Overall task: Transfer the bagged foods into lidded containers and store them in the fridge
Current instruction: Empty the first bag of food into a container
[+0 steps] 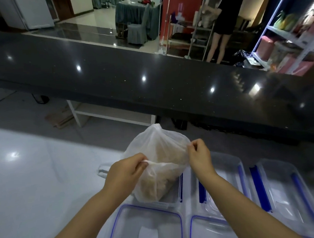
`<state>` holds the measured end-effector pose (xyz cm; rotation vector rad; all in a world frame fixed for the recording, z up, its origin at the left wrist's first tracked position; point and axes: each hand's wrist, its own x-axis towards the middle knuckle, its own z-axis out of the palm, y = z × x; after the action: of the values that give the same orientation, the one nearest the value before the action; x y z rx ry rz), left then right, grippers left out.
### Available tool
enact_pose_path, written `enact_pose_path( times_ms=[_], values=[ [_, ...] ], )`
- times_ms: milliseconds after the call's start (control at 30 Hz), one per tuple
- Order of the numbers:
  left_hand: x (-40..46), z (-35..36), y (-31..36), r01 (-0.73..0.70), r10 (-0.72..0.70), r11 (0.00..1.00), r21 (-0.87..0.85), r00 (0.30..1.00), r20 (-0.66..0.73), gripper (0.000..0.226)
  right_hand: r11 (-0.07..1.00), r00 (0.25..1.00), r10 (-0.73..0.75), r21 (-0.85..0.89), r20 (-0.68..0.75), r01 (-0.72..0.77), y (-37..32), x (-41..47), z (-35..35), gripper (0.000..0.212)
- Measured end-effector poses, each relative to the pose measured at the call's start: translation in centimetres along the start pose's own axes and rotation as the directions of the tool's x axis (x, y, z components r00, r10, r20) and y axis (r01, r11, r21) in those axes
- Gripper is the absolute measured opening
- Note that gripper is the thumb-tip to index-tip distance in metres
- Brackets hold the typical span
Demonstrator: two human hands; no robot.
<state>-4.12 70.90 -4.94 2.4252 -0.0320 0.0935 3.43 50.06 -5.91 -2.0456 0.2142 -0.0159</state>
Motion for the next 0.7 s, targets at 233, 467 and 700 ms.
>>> enact_pose_path(
  times_ms=[233, 467, 700],
  values=[
    [0.3, 1.1, 2.7, -0.059, 0.057, 0.994, -0.092, 0.998, -0.026, 0.018, 0.990, 0.995, 0.086, 0.116, -0.046, -0.080, -2.6, 0.0, -2.5, 0.010],
    [1.6, -0.4, 5.8, -0.151, 0.135, 0.959, -0.240, 0.987, -0.082, 0.018, 0.977, 0.988, -0.052, 0.200, -0.143, 0.080, -6.2, 0.0, -5.2, 0.008],
    [2.9, -2.1, 5.8, -0.265, 0.258, 0.964, 0.005, 0.937, -0.233, 0.015, 0.956, 0.970, -0.237, 0.170, -0.044, 0.241, -8.1, -0.3, -5.4, 0.009]
  ],
)
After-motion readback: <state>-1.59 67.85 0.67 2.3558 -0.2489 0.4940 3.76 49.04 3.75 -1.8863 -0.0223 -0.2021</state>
